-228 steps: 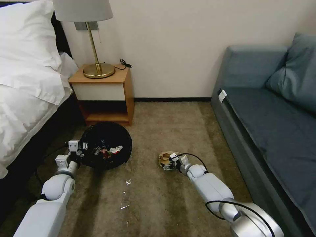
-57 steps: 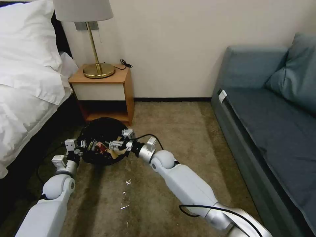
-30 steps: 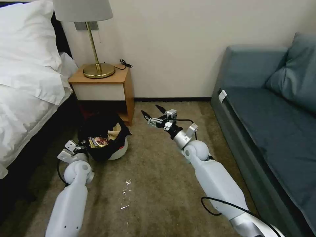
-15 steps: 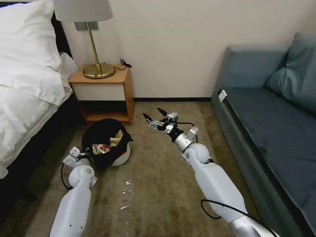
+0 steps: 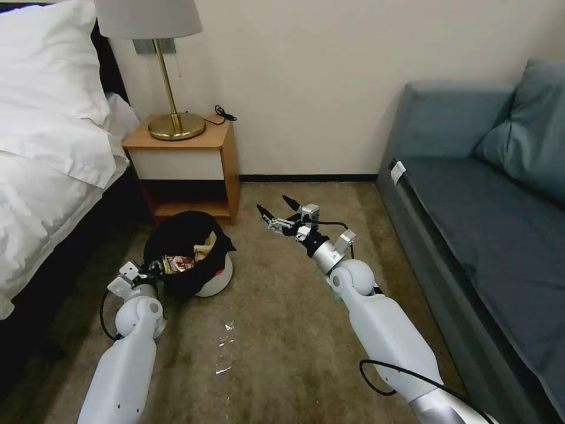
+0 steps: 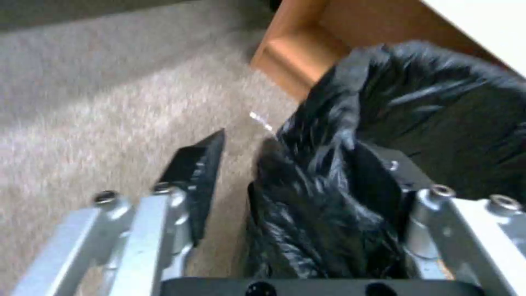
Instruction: Pick up the trash bin, then pick up the garbage on the floor and place it into the trash bin.
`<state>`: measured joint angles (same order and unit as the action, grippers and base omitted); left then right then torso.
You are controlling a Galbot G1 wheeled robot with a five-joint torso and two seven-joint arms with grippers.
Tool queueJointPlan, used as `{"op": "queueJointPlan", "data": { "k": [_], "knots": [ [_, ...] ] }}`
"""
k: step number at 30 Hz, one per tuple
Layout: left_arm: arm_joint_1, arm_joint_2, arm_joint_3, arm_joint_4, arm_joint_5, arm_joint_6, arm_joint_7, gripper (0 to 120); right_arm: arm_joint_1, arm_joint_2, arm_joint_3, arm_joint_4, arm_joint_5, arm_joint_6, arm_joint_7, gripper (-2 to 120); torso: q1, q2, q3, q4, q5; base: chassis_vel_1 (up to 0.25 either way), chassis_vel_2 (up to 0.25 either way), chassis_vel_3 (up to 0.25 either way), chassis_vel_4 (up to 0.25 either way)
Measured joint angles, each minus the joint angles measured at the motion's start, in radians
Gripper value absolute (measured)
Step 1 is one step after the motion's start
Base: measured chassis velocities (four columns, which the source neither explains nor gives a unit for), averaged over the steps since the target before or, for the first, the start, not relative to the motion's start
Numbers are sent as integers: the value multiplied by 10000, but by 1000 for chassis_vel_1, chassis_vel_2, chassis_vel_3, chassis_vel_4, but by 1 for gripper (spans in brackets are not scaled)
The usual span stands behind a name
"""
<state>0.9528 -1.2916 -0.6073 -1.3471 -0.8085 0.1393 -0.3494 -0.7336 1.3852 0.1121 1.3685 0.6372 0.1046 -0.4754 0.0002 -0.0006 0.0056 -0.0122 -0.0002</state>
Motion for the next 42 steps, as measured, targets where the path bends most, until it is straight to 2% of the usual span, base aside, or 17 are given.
{"op": "queueJointPlan", "data": {
  "k": [6, 8, 10, 13, 16, 18, 19, 20, 21, 22, 23, 25, 27, 29, 35, 37, 42],
  "knots": [
    [239, 401, 134, -930, 250, 13, -100, 92, -49, -5, 20, 104, 31, 0, 76, 100, 0, 0, -1, 1, 2, 0, 0, 0, 0],
    [265, 435, 142, -1012, 277, 11, -104, 95, -61, -9, 30, 114, 32, 8, 112, 100, 0, 0, -1, 1, 1, 0, 0, 0, 0],
    [466, 696, 230, -1621, 410, 108, -351, 100, -112, -41, 95, 133, 24, 98, 236, 100, 0, 0, 0, 0, 1, 0, 0, 0, 0],
    [564, 840, 271, -1942, 515, 182, -469, 100, -152, -48, 139, 141, 12, 128, 393, 100, 0, 0, 0, 1, 1, 0, 0, 0, 0],
    [769, 1157, 306, -2492, 1102, 190, -482, 100, -217, -56, 237, 184, -15, 134, 875, 100, 0, 1, 0, 0, 2, 0, 0, 0, 0],
    [1024, 1586, 323, -3216, 1597, 181, -358, 100, -264, -81, 372, 254, -47, 65, 1664, 100, 0, 0, 0, 1, 2, 0, 0, 0, 0],
    [1024, 1586, 323, -3216, 1597, 181, -358, 100, -264, -81, 372, 254, -47, 65, 1664, 100, 0, 0, 0, 1, 2, 0, 0, 0, 0],
    [1204, 1854, 310, -3768, 1646, 223, -244, 100, -282, -120, 456, 311, -48, -78, 2157, 100, 0, 0, -1, 1, 4, 0, 0, 0, 0],
    [1204, 1854, 310, -3768, 1646, 223, -244, 100, -282, -120, 456, 311, -48, -78, 2157, 100, 0, 0, -1, 1, 4, 0, 0, 0, 0],
    [1445, 2157, 263, -4358, 1549, 257, -87, 100, -286, -194, 554, 367, -49, -301, 2697, 100, 0, 1, 0, -1, 3, 0, 0, 0, 0],
    [1445, 2157, 263, -4358, 1549, 257, -87, 100, -286, -194, 554, 367, -49, -301, 2697, 100, 0, 1, 0, -1, 3, 0, 0, 0, 0],
    [1984, 2641, 187, -5145, 1382, 296, 224, 100, -286, -336, 667, 479, 25, -818, 3465, 100, 0, 0, -1, 0, 3, 0, 0, 0, 0],
    [2210, 2813, 158, -5373, 1363, 308, 368, 100, -287, -407, 680, 535, 114, -1091, 3804, 100, 0, 0, -1, 1, 3, 0, 0, 0, 0],
    [2760, 3148, 3, -5763, 1362, 313, 702, 100, -314, -574, 688, 623, 455, -1513, 4344, 100, -1, 1, -1, 0, 3, 0, 0, 0, 0],
    [3502, 3481, -173, -6173, 1364, 314, 994, 100, -389, -822, 641, 692, 707, -1932, 4844, 100, -1, 0, -1, 1, 3, 0, 0, 0, 0],
    [3985, 3496, -217, -6449, 1360, 319, 1005, 100, -452, -905, 640, 699, 1081, -2266, 5071, 100, 0, 1, -1, 1, 2, 0, 0, 0, 0],
    [4207, 3415, -221, -6559, 1323, 430, 771, 100, -464, -899, 640, 624, 1068, -2286, 5079, 100, -1, 1, -1, 1, 2, 0, 0, 0, 0]
  ]
}}
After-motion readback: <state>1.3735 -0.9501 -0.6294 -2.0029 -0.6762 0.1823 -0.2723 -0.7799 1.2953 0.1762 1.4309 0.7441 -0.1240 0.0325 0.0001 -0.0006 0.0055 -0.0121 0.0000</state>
